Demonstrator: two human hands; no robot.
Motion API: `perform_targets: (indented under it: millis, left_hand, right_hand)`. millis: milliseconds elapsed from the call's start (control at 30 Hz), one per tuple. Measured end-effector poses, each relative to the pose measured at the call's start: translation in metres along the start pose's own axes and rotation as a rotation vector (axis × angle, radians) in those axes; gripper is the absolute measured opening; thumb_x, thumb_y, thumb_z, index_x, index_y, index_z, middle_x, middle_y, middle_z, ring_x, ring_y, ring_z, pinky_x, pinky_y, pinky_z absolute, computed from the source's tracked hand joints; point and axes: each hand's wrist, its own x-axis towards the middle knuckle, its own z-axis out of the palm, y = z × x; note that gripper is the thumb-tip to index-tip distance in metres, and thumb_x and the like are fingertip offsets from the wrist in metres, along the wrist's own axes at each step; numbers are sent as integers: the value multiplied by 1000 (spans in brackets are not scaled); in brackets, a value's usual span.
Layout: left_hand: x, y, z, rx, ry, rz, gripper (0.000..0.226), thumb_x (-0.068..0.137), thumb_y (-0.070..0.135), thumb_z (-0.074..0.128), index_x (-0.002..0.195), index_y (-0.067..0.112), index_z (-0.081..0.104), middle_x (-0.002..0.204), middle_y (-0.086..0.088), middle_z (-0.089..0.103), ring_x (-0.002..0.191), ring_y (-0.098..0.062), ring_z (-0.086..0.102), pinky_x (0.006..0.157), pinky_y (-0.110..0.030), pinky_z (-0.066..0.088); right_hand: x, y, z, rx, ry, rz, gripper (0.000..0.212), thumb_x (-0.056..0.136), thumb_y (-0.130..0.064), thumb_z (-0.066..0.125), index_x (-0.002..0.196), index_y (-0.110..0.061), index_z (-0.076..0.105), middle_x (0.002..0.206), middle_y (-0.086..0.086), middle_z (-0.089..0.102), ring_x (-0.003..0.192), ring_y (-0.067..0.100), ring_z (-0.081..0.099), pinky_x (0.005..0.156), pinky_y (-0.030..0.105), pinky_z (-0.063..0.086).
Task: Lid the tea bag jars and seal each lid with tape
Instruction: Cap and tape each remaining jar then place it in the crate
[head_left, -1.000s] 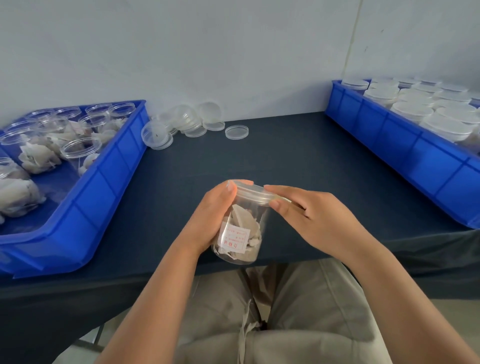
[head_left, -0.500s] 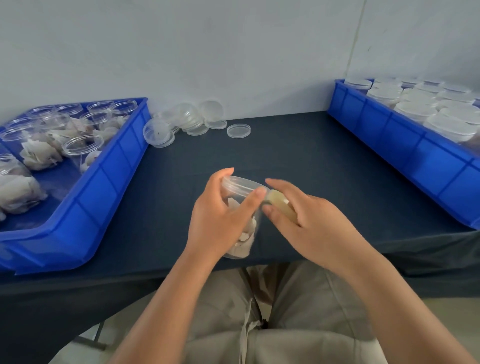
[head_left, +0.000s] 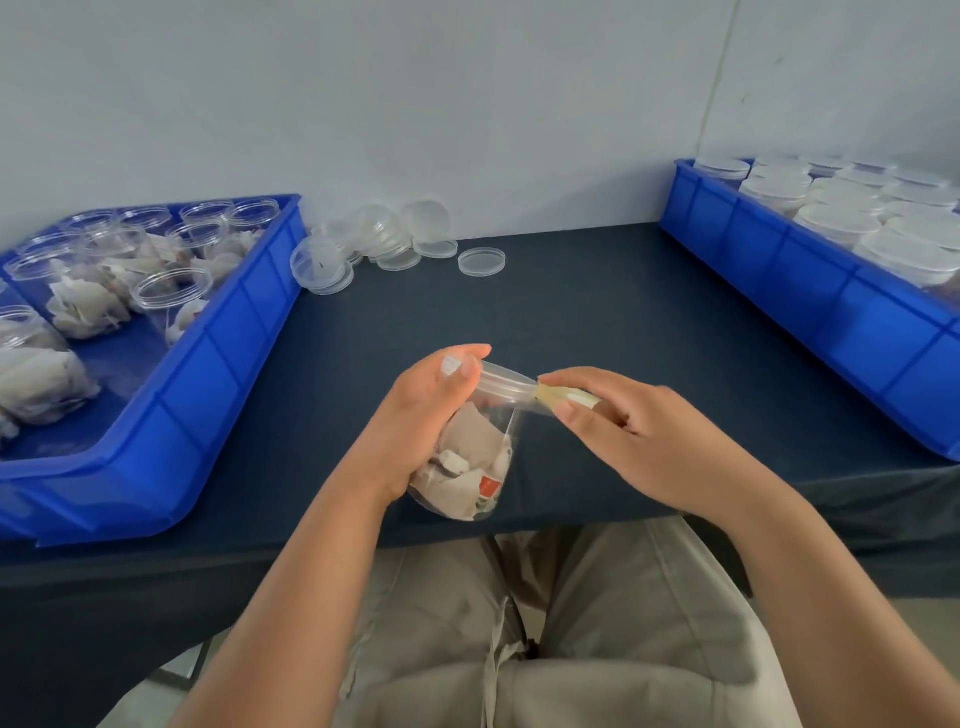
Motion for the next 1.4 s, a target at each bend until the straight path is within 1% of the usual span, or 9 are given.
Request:
perform_targets:
  millis: [133,267,400,633,767,900,1100,1267,1400]
  left_hand:
    - [4,-8,2,-155,-86,12,72,84,86,62,138,38,67,136,-5,70,125,-29,69,109,-57,53]
    - [7,-19,10,-301,-114,-31,78,85,81,67,142,28,64,138,-16,68,126,-36,68,104,-50,57]
    - [10,-19,12,-202,-90,1,78,89,83,57,136,21,69,132,-8,73,123,-29,70,94,-34,59]
    - [-2,7,16,229,153,95,63,89,83,39,140,51,57,121,37,64,115,6,65,99,-31,57]
    - [-14,14,33,385,230,42,89,67,97,57,141,52,39,111,34,60,103,15,60,67,-9,49]
    - [-17,9,33,286,284,92,77,70,86,66,135,48,50,113,33,60,107,21,56,71,4,42]
    - [-13,4,14,175,290,46,68,71,86,61,129,52,57,116,36,62,105,12,63,76,-13,53]
    - [-4,-4,-2,55,107,70,67,78,81,65,135,47,61,125,22,68,117,-4,68,102,-35,58]
    - [-1,-16,-8,-84,-22,80,100,74,89,69,154,33,50,146,0,62,135,-17,61,111,-38,52]
  right_hand:
    - [6,3,4,-17,47,19,52,89,-90,26,136,-73,43,95,-41,62,87,-13,60,63,22,41]
    - [7,-4,13,57,62,12,55,91,-90,27,142,-72,41,93,-52,57,87,-19,57,66,18,41]
    - [4,-7,14,38,105,21,52,95,-82,32,141,-65,48,91,-54,56,86,-19,57,65,17,38]
    - [0,-13,19,-114,256,52,41,101,-74,34,132,-55,55,91,-42,60,79,-7,60,63,18,39]
    - [-6,-24,28,-192,324,8,43,104,-64,35,137,-49,60,103,-21,73,81,7,64,63,23,44]
    - [-6,-22,23,-161,229,-6,42,102,-70,37,139,-55,50,99,-25,70,73,2,59,62,19,41]
    - [-10,-12,2,38,-40,-56,44,103,-71,37,146,-69,30,79,2,61,64,10,58,58,27,42]
    - [-2,-2,1,-92,14,-85,42,105,-67,36,147,-65,32,87,-25,63,81,2,62,60,24,40]
    - [3,4,4,-117,33,-60,46,99,-75,31,144,-68,31,82,-29,58,85,-11,58,61,20,36]
